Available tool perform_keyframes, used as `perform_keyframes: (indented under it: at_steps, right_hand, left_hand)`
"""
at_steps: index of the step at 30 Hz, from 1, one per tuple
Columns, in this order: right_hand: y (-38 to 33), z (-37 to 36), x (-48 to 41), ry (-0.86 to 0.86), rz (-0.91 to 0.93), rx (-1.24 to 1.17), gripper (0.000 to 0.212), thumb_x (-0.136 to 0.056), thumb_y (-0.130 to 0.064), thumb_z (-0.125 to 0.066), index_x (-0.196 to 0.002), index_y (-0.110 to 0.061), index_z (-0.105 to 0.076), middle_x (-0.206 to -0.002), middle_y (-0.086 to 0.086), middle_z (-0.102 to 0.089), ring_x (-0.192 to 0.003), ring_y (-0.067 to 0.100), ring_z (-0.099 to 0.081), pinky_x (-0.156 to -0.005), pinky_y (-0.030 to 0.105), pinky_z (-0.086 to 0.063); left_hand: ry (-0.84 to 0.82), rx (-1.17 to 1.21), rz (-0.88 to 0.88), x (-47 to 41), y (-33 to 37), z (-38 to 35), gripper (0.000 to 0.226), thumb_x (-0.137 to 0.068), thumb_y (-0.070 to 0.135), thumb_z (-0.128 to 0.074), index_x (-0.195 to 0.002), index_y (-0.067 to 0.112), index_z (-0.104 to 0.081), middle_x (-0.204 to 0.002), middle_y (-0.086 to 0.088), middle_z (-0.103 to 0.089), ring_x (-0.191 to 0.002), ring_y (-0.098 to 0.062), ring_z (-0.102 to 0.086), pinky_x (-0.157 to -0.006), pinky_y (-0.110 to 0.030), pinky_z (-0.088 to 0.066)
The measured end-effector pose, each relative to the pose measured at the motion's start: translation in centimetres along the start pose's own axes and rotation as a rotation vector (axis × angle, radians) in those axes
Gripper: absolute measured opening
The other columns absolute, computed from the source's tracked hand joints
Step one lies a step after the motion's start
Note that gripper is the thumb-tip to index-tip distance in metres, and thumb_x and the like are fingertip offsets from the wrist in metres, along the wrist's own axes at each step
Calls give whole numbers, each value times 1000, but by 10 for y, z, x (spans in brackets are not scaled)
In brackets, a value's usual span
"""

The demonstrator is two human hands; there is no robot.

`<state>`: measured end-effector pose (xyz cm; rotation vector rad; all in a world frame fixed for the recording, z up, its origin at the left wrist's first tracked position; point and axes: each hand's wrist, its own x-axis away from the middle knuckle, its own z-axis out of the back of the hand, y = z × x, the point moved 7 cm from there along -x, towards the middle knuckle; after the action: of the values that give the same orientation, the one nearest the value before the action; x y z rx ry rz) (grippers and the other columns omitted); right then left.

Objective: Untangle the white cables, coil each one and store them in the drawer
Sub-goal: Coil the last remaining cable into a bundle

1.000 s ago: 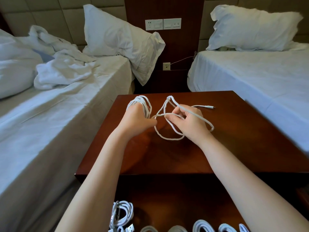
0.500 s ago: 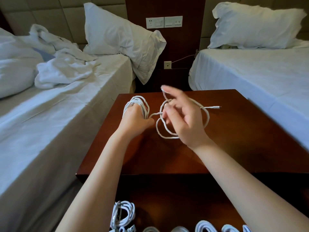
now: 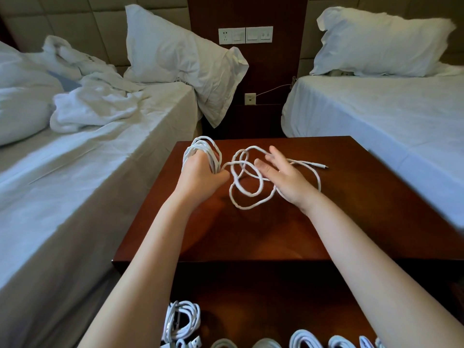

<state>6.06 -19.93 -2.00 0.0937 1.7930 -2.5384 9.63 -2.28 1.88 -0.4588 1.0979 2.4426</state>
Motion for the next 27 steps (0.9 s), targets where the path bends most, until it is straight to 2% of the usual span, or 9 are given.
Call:
perform_keyframes:
  at_steps: [4,9,12,15,17,20,23,25,27]
  right_hand:
    - [-3,-8,3,-188,17,-1,93,-77,-63,-65,-153,-34,-20,-152,-11,-34,-138,13,-34,-109,35,-30]
    - [-7,-10,2,-144,119,150,70,-82,-25,-76,-141,-30,-39,-91,-7,-64,-76,-5,-56,-82,23,-37]
    - [-6,-5,3,-140,125,186,59,-76,-51,-71,-129,-37,-50,-64,-7,-52,-59,1,-50,-74,22,-39]
    - [-4,22,0,119,155,370,25,-94,-50,-53,-110,-35,-65,-75,-17,-61,-71,-1,-53,-65,14,-36]
    - [-1,38,1,255,167,425,30,-100,-40,-46,-116,-28,-68,-96,-14,-68,-88,3,-57,-65,11,-36]
    - [2,46,2,395,190,607,33,-101,-37,-45,-126,-27,-65,-82,-11,-68,-78,8,-62,-57,20,-37]
    - [-19,49,15,667,387,798,31,-100,-26,-53,-128,-19,-64,-79,4,-74,-67,19,-65,-51,16,-35]
    - [-37,46,25,818,571,888,31,-94,-15,-60,-124,-9,-66,-70,7,-71,-58,20,-61,-60,25,-45]
    - [-50,42,31,874,690,868,29,-92,-13,-60,-119,-6,-68,-78,8,-73,-70,23,-66,-70,30,-44]
  left_hand:
    - [29,6,-65,0,11,3,49,-83,12,-69,-47,19,-36,-47,6,-40,-43,-7,-40,-44,-16,-30]
    - [74,-37,-49,0,13,6,49,-81,8,-68,-48,16,-32,-47,3,-36,-42,-9,-31,-43,-18,-26]
    - [214,-63,32,-1,4,22,49,-79,6,-67,-47,16,-32,-46,5,-35,-43,-7,-31,-40,-15,-27]
    - [347,-123,134,0,-14,44,39,-78,11,-66,-52,10,-38,-50,4,-38,-49,-13,-37,-44,-21,-27]
    - [381,-171,192,1,-22,50,34,-80,14,-64,-57,5,-41,-53,2,-40,-53,-15,-40,-48,-21,-27]
    - [376,-194,217,2,-24,47,37,-82,14,-63,-57,7,-37,-53,1,-39,-51,-7,-36,-44,-14,-29]
    - [340,-222,216,0,-23,36,32,-82,17,-63,-60,4,-43,-54,2,-40,-52,-14,-39,-44,-25,-21]
    - [327,-237,203,0,-20,32,28,-81,18,-64,-66,1,-48,-56,2,-41,-59,-19,-43,-51,-27,-21]
    - [334,-245,188,1,-15,32,28,-80,18,-64,-67,1,-46,-57,1,-41,-62,-20,-44,-54,-27,-23]
